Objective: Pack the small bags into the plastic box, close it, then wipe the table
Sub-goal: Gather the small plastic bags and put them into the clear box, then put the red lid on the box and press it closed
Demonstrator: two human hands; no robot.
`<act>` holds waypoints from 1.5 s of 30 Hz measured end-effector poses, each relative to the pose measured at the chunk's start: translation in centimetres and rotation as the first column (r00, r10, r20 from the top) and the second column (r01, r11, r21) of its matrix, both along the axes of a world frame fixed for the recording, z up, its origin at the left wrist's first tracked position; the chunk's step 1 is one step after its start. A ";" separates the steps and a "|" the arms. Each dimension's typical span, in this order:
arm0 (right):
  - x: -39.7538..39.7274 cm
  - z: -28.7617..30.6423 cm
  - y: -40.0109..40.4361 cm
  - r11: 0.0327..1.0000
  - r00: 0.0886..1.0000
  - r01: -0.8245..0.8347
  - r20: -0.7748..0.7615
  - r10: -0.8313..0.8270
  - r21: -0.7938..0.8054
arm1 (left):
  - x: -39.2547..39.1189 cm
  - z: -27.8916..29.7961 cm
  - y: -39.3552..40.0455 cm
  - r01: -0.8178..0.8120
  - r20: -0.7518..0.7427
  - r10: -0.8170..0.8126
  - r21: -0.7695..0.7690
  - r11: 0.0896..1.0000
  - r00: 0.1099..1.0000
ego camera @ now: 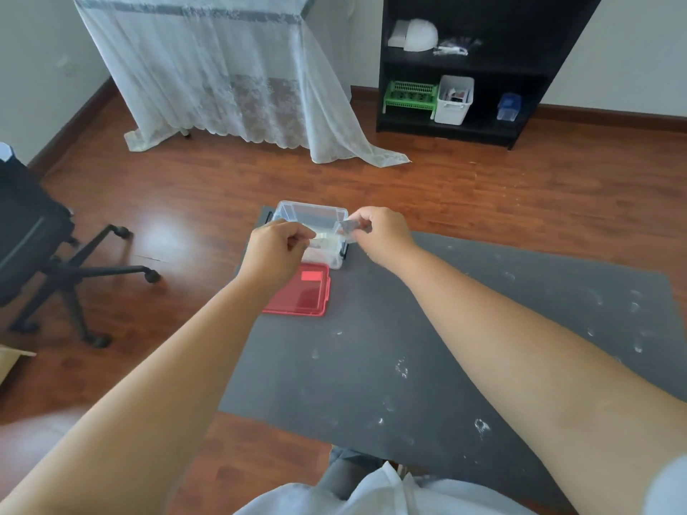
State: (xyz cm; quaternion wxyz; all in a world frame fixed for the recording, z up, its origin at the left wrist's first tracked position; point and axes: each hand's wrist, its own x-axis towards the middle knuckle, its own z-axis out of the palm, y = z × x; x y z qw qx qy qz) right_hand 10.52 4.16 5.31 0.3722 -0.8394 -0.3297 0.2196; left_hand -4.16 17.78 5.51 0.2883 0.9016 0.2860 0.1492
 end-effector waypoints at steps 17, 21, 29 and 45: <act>-1.8 -4.4 3.6 0.939 0.956 0.274 0.047 -0.289 0.207 | -2.3 -5.1 4.7 -0.199 0.095 0.219 -0.187 0.962 0.971; -5.0 -6.4 0.2 0.894 0.881 0.447 -0.192 -0.432 0.041 | -5.9 -7.9 3.9 -0.384 -0.067 0.383 -0.309 0.870 0.921; -8.1 -8.0 1.5 0.941 0.891 0.245 -0.329 -0.314 -0.234 | -7.4 -9.3 2.9 -0.412 -0.190 0.368 -0.321 0.853 0.910; -7.9 -3.0 -4.9 0.913 0.755 0.407 -0.555 -0.349 -0.020 | -8.6 -4.7 -0.4 -0.249 0.045 0.413 -0.737 0.628 0.909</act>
